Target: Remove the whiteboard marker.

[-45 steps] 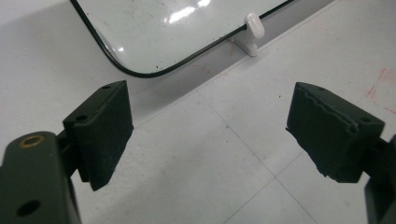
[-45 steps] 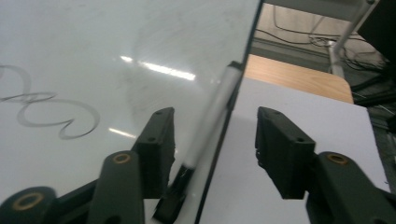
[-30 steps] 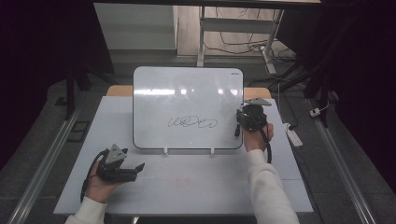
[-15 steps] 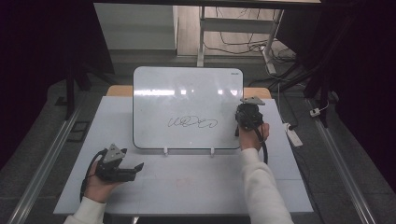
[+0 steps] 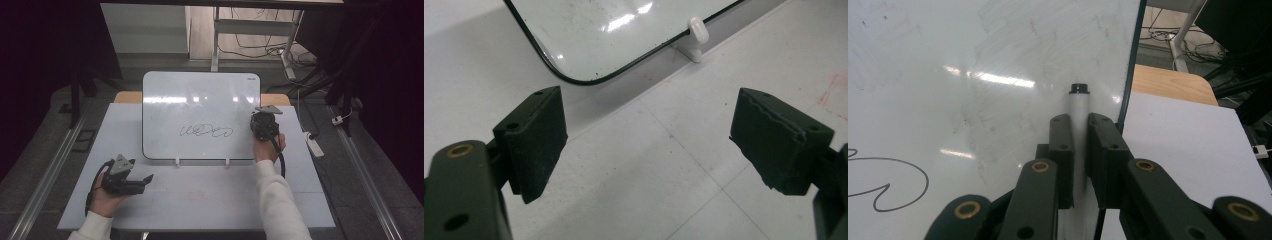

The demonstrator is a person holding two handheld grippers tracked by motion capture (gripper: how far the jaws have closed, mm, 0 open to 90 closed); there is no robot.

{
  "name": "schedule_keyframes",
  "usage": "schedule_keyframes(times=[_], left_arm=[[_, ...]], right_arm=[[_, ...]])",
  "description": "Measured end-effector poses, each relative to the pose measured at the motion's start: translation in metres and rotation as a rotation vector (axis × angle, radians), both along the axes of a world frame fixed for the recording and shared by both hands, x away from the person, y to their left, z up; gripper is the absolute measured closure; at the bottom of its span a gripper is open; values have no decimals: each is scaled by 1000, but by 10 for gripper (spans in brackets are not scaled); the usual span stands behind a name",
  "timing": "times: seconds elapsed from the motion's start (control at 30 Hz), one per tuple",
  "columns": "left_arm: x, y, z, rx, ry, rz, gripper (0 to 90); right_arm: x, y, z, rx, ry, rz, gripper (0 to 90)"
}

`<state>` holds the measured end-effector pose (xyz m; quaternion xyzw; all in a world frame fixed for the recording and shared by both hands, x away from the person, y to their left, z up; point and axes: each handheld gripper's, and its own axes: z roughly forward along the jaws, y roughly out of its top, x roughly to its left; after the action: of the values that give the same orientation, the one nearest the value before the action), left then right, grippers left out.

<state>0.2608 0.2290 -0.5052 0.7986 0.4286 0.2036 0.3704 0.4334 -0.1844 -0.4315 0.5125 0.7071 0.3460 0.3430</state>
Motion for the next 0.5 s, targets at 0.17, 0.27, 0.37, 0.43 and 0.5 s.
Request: schedule_keyframes(times=[0.17, 0.27, 0.37, 0.43, 0.5], left_arm=[[0, 1, 0, -4, -2, 5, 158], [0, 2, 0, -3, -2, 8, 158], [0, 2, 0, -4, -3, 10, 158], [0, 2, 0, -4, -3, 11, 159], [0, 2, 0, -2, -4, 11, 159]], right_arm=[[-1, -1, -1, 5, -6, 11, 809], [-5, -4, -1, 23, -30, 28, 810], [-8, -6, -1, 33, -42, 39, 809], [-12, -8, 0, 49, -59, 49, 809], [-15, -11, 1, 66, -73, 59, 809]])
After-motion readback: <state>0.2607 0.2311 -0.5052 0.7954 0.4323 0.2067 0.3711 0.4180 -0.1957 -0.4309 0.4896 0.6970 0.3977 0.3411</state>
